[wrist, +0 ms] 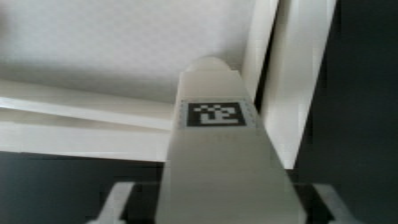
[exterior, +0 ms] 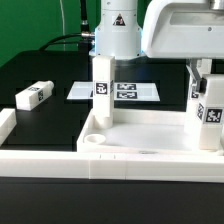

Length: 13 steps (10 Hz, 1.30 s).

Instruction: Assemble desk

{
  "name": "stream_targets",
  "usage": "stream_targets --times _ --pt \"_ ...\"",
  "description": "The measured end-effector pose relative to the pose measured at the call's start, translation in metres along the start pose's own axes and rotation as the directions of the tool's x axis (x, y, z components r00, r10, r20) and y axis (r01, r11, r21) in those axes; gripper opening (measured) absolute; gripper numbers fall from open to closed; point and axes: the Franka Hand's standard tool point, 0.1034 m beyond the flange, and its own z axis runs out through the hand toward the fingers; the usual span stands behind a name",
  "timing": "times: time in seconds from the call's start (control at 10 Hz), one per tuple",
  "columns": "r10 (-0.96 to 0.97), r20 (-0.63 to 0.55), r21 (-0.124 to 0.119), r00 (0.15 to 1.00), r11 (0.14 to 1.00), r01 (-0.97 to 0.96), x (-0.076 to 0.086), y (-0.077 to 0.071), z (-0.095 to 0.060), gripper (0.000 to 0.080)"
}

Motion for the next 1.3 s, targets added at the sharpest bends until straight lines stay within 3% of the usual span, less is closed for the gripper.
stream_targets --times 0.5,0.8,1.3 --pt "0.333 0.003 0.008 0.943 0.943 -0.333 -0.0001 -0.0003 0.0002 0.0288" --pt "0.591 0.017 0.027 0.806 0.806 -0.592 0.0000 0.0010 0.0005 0.0288" --pt "0.873 0.025 0.026 0.487 0.486 -0.873 -0.0014 0.0010 0.0021 0.0290"
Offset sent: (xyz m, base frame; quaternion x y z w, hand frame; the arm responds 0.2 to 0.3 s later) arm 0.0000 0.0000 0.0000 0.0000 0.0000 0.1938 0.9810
